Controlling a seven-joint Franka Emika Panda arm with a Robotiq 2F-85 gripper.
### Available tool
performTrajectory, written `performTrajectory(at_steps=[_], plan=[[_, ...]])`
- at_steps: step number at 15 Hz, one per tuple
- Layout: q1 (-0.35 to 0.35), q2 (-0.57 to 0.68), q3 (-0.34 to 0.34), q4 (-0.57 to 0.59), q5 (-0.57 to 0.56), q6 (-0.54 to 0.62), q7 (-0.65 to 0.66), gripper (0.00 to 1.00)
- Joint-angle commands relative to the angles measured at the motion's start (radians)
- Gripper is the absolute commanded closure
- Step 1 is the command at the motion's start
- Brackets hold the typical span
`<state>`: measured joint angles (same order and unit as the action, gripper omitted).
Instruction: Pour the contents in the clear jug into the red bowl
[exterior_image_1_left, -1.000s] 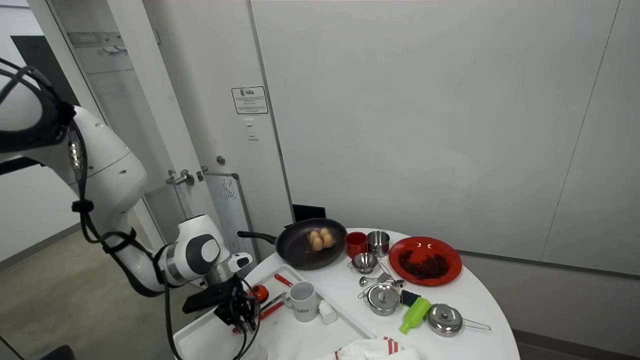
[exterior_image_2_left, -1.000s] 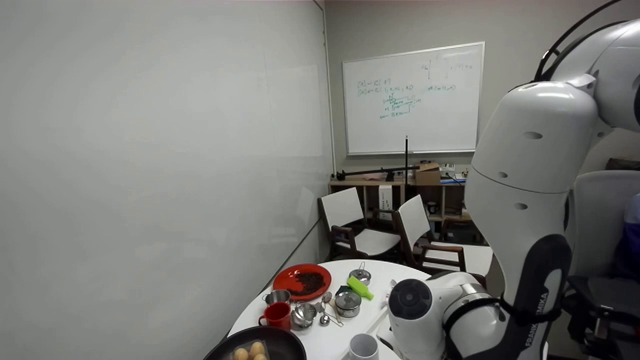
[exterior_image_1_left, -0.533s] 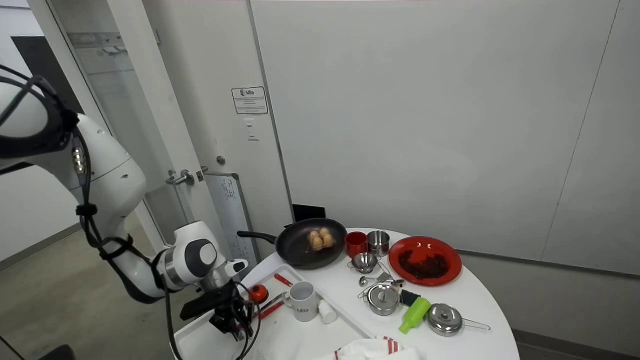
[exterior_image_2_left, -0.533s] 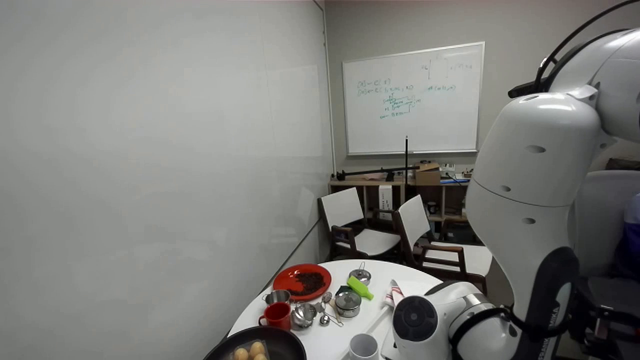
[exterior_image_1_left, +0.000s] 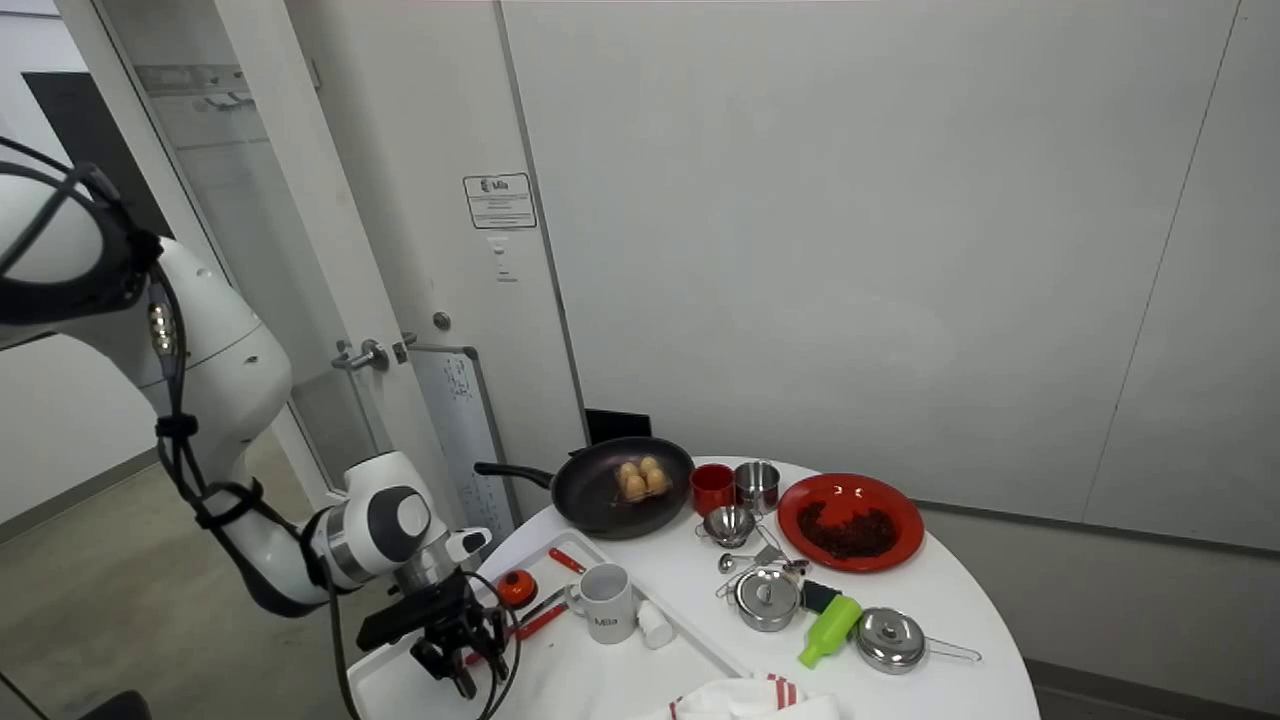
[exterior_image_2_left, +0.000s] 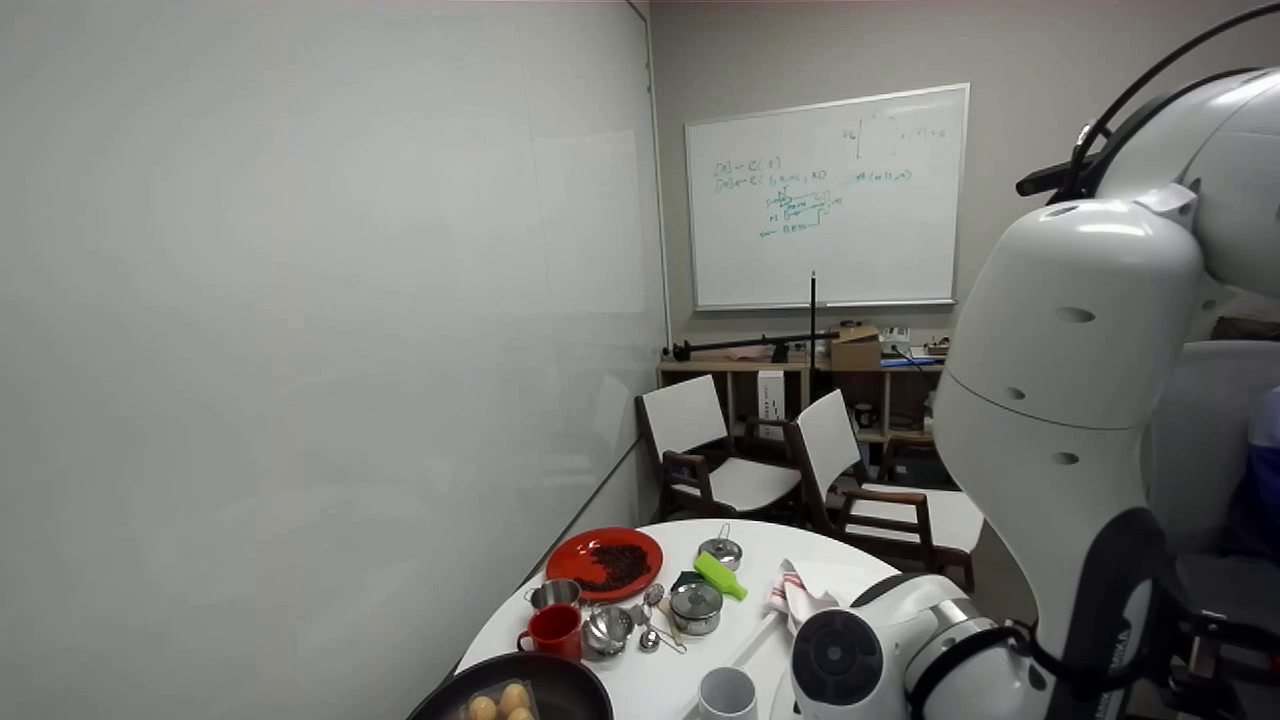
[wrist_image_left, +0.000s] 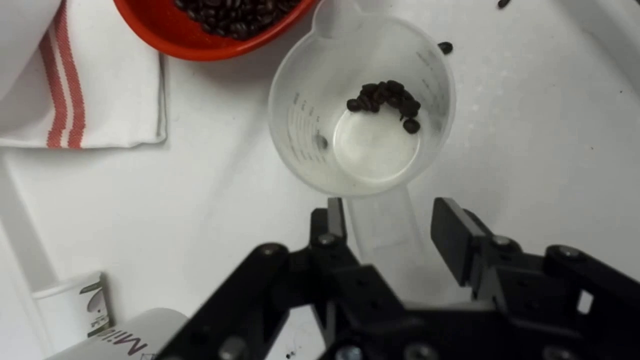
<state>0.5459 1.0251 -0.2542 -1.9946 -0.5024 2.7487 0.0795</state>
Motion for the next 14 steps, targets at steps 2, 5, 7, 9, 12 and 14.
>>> performTrajectory(at_steps=[2,5,7,9,12,14], plan=[[0.075,0.018,-0.074,0.029,-0.049,-0.018,0.075,0.12],[0.155,-0.011,-0.191,0.012,-0.054,0.014,0.215,0.00],[0.203,-0.048,-0.271,-0.012,-0.049,0.024,0.281,0.00],[0.247,-0.076,-0.353,-0.034,-0.042,0.034,0.348,0.00],[0.292,-0.130,-0.451,-0.067,-0.012,0.024,0.433,0.00],[0.301,-0.181,-0.493,-0.099,0.019,0.009,0.468,0.00]])
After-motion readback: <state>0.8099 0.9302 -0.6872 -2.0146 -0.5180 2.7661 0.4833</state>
